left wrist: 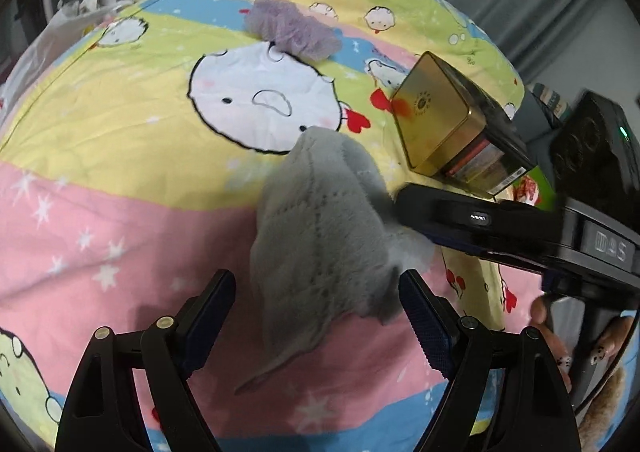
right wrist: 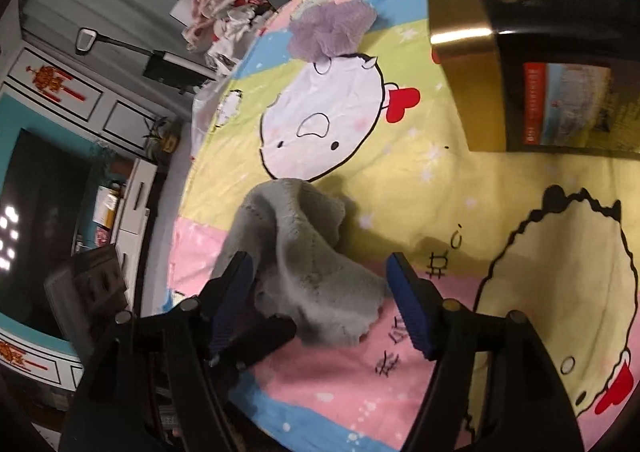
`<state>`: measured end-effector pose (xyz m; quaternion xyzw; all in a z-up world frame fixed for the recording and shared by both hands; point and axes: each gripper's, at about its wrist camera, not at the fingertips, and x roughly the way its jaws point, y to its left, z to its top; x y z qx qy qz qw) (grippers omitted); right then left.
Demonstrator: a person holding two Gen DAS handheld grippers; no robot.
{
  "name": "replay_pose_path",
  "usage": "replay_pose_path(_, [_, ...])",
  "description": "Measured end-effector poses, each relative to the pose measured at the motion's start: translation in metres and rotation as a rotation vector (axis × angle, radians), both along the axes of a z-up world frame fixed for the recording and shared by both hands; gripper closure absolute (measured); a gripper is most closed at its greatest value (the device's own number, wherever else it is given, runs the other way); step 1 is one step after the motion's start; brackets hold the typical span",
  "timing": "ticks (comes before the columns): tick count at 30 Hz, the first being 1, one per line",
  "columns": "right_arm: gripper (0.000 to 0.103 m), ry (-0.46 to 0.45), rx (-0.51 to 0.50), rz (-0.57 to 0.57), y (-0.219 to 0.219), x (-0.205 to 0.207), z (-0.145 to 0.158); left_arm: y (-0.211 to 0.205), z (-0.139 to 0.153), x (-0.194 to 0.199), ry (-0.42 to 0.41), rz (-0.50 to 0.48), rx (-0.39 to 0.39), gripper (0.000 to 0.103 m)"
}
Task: Organize soft objects
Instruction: 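Lift the grey cloth and carry it over the white box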
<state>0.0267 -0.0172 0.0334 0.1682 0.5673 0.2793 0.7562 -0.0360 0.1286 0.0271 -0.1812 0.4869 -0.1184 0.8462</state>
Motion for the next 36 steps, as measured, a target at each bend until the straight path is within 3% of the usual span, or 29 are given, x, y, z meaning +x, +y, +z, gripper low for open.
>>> replay_pose_path(2, [0.030,0.012,0.006,0.016,0.007,0.003,-0.003,-0.002,-0.003,0.002,0.008,-0.005,-0.005,0.040])
replay_pose_path(7, [0.028,0.023,0.001,0.061,0.027,0.006,-0.013,-0.003,-0.005,0.005,-0.011,0.011,0.011,0.053])
replay_pose_path(8, [0.032,0.029,0.000,0.064,0.028,0.008,-0.016,-0.003,-0.005,0.005,-0.014,0.009,0.009,0.058])
replay_pose_path(11, [0.060,0.047,0.008,0.091,0.033,0.007,-0.024,-0.007,-0.003,0.006,-0.032,-0.007,0.012,0.067])
replay_pose_path(18, [0.076,-0.012,0.086,0.052,0.010,-0.004,-0.004,-0.021,0.023,-0.007,-0.125,-0.031,0.033,0.069])
replay_pose_path(25, [0.076,-0.165,0.068,-0.041,-0.040,-0.022,0.053,-0.075,0.072,-0.012,-0.257,-0.121,0.070,0.069])
replay_pose_path(36, [0.076,-0.365,0.039,-0.311,-0.175,-0.030,0.118,-0.199,0.132,0.002,-0.449,-0.352,0.076,0.069])
